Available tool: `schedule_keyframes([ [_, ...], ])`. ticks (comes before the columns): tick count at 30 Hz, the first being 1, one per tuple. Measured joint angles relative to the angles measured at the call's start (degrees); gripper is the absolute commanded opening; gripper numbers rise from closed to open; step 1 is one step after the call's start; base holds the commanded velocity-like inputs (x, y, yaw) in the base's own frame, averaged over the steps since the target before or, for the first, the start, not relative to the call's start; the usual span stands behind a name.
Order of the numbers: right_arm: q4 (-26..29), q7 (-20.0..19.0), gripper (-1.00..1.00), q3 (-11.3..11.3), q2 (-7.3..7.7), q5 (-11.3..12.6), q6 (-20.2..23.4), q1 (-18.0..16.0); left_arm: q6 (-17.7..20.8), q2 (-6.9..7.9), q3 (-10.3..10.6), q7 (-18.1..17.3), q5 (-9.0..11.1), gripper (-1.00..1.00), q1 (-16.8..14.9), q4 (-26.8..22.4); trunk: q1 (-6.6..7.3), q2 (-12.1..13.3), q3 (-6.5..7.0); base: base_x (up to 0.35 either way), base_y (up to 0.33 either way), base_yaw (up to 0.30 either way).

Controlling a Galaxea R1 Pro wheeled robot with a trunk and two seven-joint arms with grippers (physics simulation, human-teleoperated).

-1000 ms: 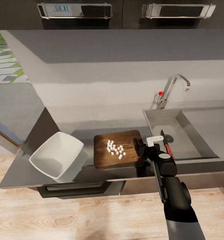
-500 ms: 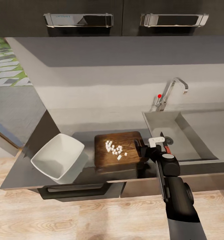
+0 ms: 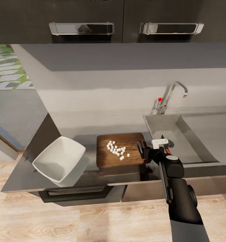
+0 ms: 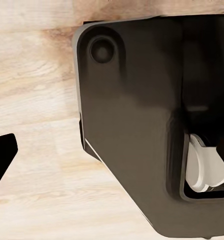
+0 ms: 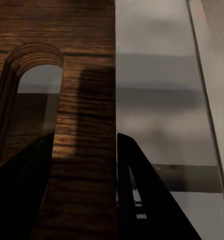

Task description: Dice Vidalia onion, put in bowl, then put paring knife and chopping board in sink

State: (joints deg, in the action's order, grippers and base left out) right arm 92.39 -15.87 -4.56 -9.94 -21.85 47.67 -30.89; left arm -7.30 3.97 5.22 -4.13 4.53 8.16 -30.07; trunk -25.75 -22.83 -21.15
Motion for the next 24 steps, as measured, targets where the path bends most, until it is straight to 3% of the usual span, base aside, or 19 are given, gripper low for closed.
schedule_keyframes([
  [13,0.00,0.00,-1.00,-0.01,0.02,-0.34,-0.03,0.00,0.02,-0.01,-0.03,0.00,0.00,1.00,0.02,-0.03,0.00,0.00,1.20,0.000,0.243,0.000],
  [24,0.00,0.00,-1.00,0.00,0.00,0.01,0.04,0.00,0.00,0.00,0.00,0.00,0.00,1.00,0.00,0.00,0.00,0.00,2.22,0.000,0.030,0.000],
])
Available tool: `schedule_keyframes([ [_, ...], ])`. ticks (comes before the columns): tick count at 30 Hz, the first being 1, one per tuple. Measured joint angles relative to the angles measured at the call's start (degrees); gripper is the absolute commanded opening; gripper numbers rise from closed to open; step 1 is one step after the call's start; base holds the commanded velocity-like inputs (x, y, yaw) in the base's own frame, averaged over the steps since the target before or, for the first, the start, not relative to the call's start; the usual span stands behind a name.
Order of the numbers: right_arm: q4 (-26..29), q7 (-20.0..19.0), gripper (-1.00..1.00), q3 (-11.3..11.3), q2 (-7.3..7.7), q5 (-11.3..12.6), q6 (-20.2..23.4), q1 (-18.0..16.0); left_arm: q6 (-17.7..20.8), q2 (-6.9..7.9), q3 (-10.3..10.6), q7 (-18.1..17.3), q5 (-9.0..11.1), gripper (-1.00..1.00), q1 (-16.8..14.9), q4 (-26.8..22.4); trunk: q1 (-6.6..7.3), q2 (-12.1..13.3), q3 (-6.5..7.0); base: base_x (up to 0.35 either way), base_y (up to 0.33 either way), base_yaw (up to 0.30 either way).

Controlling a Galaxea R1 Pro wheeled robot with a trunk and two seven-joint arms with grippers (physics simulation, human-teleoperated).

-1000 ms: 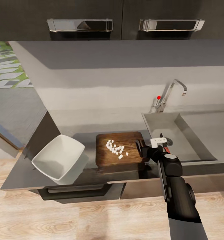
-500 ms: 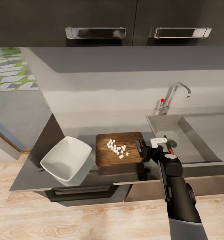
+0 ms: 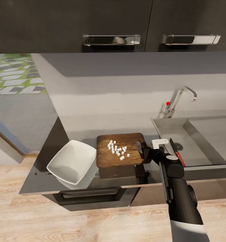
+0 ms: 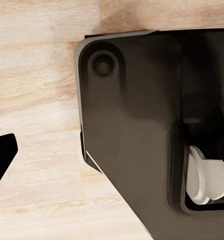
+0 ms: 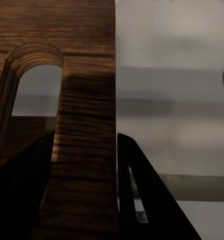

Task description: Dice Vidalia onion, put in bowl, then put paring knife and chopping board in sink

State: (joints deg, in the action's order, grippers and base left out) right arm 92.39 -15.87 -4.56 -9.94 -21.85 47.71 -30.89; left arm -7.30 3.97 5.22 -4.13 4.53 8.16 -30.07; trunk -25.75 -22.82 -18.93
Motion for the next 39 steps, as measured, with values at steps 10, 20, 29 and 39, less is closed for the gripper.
schedule_keyframes([
  [10,0.00,0.00,-1.00,0.00,0.00,0.00,0.00,0.00,0.00,0.00,0.00,0.00,0.00,1.00,0.00,0.00,0.00,0.00,0.92,0.000,0.000,0.000],
  [20,0.00,0.00,-1.00,0.00,0.00,0.00,0.00,0.00,0.00,0.00,0.00,0.00,0.00,1.00,0.00,0.02,0.00,0.00,1.85,0.000,0.000,0.000],
  [29,0.00,0.02,-1.00,0.06,0.00,-0.03,2.15,0.00,0.00,0.00,-0.01,0.00,0.00,1.00,0.00,0.42,0.00,0.00,2.68,0.000,0.000,0.000],
  [39,0.17,0.08,-1.00,0.17,0.00,0.02,3.08,0.00,0.00,-0.26,-0.01,0.00,0.00,1.00,0.00,0.61,0.00,0.00,3.61,0.000,0.000,0.000],
])
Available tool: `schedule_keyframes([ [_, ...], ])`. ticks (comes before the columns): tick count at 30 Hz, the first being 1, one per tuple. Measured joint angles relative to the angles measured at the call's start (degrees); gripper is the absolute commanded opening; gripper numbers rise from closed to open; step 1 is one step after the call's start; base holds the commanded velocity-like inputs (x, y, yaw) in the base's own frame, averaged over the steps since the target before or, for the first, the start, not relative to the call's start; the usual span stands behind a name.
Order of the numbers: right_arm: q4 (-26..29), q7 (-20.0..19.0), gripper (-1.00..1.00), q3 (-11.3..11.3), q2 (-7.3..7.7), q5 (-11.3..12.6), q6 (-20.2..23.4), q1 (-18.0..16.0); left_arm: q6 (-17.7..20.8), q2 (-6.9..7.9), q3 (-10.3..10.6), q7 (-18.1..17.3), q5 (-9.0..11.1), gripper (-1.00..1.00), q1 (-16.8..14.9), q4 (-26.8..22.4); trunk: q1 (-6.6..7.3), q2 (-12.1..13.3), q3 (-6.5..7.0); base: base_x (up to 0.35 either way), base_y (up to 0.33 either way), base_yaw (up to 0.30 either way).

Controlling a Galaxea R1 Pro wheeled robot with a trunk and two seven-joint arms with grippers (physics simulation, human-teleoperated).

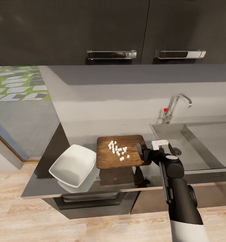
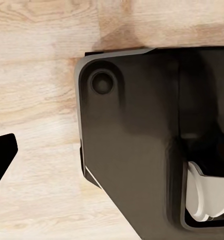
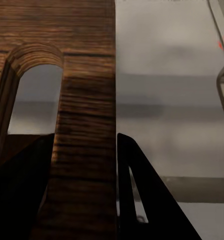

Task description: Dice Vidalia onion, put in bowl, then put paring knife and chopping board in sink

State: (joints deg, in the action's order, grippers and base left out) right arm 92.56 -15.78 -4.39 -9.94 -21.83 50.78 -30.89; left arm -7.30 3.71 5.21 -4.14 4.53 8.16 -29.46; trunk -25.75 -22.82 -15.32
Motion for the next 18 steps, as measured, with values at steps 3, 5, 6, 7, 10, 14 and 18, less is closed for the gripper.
schedule_keyframes([
  [3,0.07,0.01,-1.00,0.00,0.00,-0.01,0.02,0.00,0.00,0.00,0.00,0.00,0.00,1.00,0.00,0.00,0.00,0.00,0.28,0.000,0.000,0.000],
  [5,0.09,-0.02,-1.00,0.00,0.00,0.00,0.04,0.00,0.00,-0.01,0.00,0.00,0.00,1.00,0.00,0.00,0.00,0.00,0.46,0.000,0.000,0.000],
  [6,0.10,-0.02,-1.00,0.00,0.00,-0.02,0.06,0.00,0.00,-0.01,0.00,0.00,0.00,1.00,0.00,0.00,0.00,0.00,0.55,0.000,0.000,0.000],
  [7,0.10,-0.05,-1.00,0.03,0.00,-0.04,0.06,0.00,0.00,-0.01,0.00,0.00,0.00,1.00,0.00,0.00,0.00,0.00,0.65,0.000,0.000,0.000],
  [10,0.10,-0.07,-1.00,0.07,0.00,-0.01,0.08,0.00,0.00,-0.01,0.00,0.00,0.00,1.00,0.00,0.00,0.00,0.00,0.92,0.000,0.005,0.000],
  [14,0.15,-0.06,-1.00,0.03,0.01,-0.12,0.07,0.00,0.01,-0.01,-0.01,0.00,0.00,1.00,0.01,-0.01,0.00,0.00,1.30,0.000,0.105,0.000],
  [18,0.18,-0.06,-1.00,0.08,0.01,-0.08,0.07,0.01,0.01,-0.01,-0.01,0.01,0.00,1.00,0.01,-0.02,0.00,0.01,1.66,0.000,0.230,0.000],
])
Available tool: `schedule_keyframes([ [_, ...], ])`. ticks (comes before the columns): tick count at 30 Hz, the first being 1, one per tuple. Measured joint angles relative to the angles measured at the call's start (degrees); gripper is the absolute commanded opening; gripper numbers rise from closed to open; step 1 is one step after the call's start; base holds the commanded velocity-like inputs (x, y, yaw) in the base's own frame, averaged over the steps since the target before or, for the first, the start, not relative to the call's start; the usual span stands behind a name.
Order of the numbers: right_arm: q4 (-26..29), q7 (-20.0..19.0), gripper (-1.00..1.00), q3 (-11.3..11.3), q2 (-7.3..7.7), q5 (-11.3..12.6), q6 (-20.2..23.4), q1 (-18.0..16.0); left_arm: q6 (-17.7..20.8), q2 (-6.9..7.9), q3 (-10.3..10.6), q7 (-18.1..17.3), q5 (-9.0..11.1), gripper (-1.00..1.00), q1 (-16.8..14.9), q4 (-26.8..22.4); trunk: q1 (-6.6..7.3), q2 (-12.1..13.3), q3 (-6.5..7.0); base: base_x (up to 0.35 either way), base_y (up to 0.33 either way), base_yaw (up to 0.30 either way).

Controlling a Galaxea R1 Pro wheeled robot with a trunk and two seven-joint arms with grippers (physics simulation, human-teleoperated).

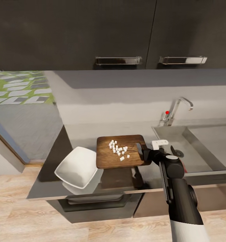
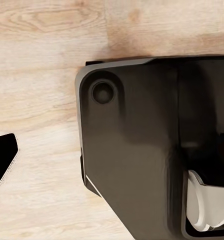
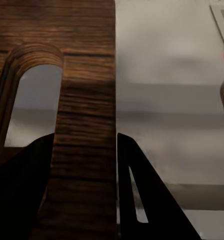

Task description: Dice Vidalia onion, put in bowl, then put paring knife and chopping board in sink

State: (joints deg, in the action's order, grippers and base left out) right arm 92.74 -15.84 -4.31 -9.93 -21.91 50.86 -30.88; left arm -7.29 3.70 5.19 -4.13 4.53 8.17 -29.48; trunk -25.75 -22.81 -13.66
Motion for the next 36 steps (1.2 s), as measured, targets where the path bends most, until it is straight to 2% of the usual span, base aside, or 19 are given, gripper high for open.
schedule_keyframes([
  [36,-0.07,-0.02,-1.00,-0.02,0.00,0.00,-0.01,0.00,0.00,0.00,0.00,-0.01,0.00,1.00,0.00,-0.07,0.00,0.00,3.33,0.000,0.261,0.000],
])
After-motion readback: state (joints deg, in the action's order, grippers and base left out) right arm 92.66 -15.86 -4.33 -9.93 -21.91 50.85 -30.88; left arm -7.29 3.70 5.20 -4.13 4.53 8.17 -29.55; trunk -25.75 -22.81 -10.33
